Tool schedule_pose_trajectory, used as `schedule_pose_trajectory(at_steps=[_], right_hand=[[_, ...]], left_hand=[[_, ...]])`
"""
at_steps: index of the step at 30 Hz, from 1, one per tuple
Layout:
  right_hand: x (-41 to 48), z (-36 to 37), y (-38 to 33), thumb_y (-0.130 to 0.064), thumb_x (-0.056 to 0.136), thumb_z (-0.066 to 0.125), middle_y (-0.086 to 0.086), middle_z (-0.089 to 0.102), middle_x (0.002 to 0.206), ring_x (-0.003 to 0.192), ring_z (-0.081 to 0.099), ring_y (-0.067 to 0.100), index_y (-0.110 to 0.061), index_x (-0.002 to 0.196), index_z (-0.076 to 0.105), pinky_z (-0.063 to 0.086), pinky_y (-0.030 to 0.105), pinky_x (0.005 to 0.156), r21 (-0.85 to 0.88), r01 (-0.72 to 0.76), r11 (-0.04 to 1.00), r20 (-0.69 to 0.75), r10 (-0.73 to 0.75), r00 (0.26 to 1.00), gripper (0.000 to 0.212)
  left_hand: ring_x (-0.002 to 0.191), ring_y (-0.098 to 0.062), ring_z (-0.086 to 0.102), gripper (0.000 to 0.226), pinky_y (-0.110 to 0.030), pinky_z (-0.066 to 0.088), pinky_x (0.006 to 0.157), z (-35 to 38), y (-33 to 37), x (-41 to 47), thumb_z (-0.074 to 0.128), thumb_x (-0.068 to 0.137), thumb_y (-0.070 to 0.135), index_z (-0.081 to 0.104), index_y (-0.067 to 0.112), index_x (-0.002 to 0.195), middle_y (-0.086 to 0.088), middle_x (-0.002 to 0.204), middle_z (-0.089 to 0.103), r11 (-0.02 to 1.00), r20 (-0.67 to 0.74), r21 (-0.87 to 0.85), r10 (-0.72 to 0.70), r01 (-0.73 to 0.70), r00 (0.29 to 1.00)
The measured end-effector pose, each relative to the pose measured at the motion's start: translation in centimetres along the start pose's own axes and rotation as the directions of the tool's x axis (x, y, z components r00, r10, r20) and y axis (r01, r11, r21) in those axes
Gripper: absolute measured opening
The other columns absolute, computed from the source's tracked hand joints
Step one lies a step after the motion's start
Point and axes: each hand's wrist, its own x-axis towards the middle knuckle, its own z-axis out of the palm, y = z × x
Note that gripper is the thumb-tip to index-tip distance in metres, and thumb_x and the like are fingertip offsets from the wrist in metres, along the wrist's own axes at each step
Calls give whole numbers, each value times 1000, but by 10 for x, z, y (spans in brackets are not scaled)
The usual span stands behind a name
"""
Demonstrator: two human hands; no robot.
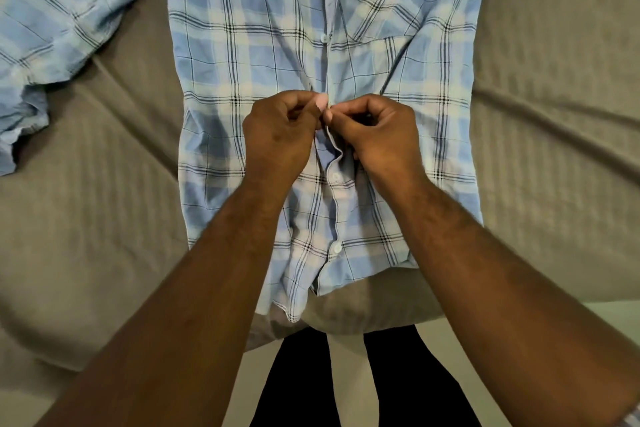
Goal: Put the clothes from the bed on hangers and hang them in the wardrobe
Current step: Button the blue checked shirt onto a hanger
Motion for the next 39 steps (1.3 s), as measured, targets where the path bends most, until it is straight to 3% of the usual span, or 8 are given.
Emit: schedule_pose_trajectory(at_steps=[5,12,19,26,29,32,36,39], right_hand=[[-2,5,3,-23,81,85,-4,73,76,68,69,8,-17,87,75,58,27,63,-75,37,996,-31,-40,999,12],[1,4,5,-34,83,83,-2,77,81,71,71,14,-19,92,78,54,30,63,-62,2,998,1,-2,1000,19],[9,6,-6,-24,87,75,-5,75,73,64,72,10,-19,84,75,59,29,60,-211,-42,977,1,43,999,7],[1,6,-9,-16,90,72,3,73,71,55,64,16,-8,89,73,49,26,48,4,-98,995,-17,98,995,8],[1,5,-9,-17,90,72,1,72,72,59,64,13,-10,89,74,49,26,52,13,-96,995,-4,96,995,7],[-1,6,-5,-17,90,71,1,73,75,62,68,14,-10,90,72,55,31,55,-39,-5,999,-28,3,1000,7],[-7,6,6,-23,86,70,-4,67,81,72,63,12,-16,85,69,55,33,66,-395,265,879,-34,-303,953,7],[-8,7,5,-25,88,72,-7,69,80,71,65,8,-18,87,70,57,31,66,-375,225,899,-51,-263,964,8]], left_hand=[[81,-5,74,26,-35,62,83,1,-4,3,76,87,37,78,17,103,6,86,77,999,-20,13,-46,46,999],[82,-7,74,23,-34,62,82,5,-10,6,77,89,27,77,12,107,1,90,77,998,-46,-1,-58,58,997],[80,-1,73,23,-29,62,82,7,-9,4,81,84,24,79,13,104,3,87,78,996,-51,-31,-82,80,995],[82,-9,75,25,-27,61,81,4,-13,2,83,83,18,77,9,105,-2,88,79,965,4,-216,-149,146,989],[76,-8,73,27,-22,58,74,0,-15,4,81,84,15,76,5,109,-5,87,78,945,44,-278,-168,174,985],[72,-9,72,25,-22,58,71,0,-13,3,79,85,13,76,3,108,-8,84,78,941,60,-290,-167,177,984],[77,-15,75,20,-29,62,76,5,-12,0,82,83,10,77,4,101,-7,84,78,949,-3,-281,-153,146,988],[76,-8,74,19,-23,60,74,6,-14,0,82,83,12,77,6,101,-1,83,77,965,-25,-236,-125,116,992]])
